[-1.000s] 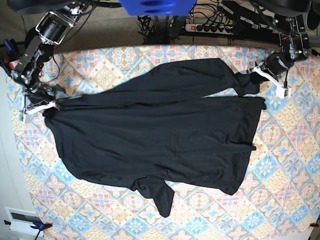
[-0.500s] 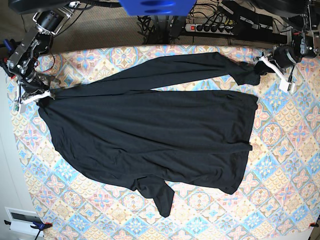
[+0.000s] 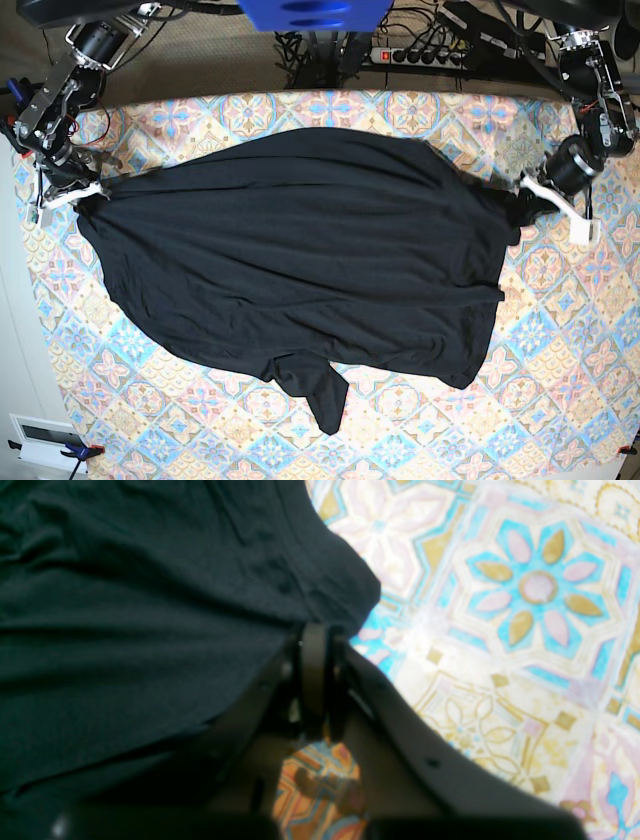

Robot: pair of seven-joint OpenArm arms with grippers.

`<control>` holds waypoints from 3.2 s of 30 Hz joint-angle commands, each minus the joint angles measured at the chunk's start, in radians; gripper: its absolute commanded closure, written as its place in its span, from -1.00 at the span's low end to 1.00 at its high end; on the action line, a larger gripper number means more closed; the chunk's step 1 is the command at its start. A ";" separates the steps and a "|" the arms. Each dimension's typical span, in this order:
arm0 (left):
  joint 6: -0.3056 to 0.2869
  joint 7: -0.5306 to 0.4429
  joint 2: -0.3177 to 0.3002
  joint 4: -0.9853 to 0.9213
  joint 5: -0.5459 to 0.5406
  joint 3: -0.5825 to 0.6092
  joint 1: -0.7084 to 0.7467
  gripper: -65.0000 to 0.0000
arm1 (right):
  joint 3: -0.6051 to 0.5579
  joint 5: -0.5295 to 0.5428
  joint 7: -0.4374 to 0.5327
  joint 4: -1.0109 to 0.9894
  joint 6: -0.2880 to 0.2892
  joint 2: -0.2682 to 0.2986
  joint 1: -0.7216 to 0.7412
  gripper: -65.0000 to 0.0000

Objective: Layout the t-shirt on the table in an organized manner, then fold the t-shirt properly
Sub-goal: 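Lower the held shirt edge with the left gripper onto the table, then release with the right gripper and move it onto the shirt collar edge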

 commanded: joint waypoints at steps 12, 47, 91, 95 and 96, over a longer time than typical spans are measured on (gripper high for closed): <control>0.001 -0.035 0.018 -0.050 0.082 -0.010 -0.249 1.00 | 0.005 0.013 0.026 0.014 0.005 0.023 0.013 1.00; 0.000 -0.140 -0.112 -0.304 0.216 0.254 -0.025 0.03 | 0.002 -0.056 0.022 -0.017 0.001 0.020 0.013 0.98; 0.000 -0.146 -0.117 -0.304 0.196 0.253 -0.028 0.02 | -0.895 -0.344 0.161 0.356 0.008 0.127 -0.145 0.14; 0.000 -0.144 -0.117 -0.304 0.196 0.253 -0.028 0.02 | -0.978 -0.425 0.163 0.310 0.008 0.124 -0.126 0.14; 0.000 -0.144 -0.117 -0.304 0.196 0.253 -0.028 0.02 | -0.994 -0.435 0.163 0.301 0.008 0.124 -0.120 0.14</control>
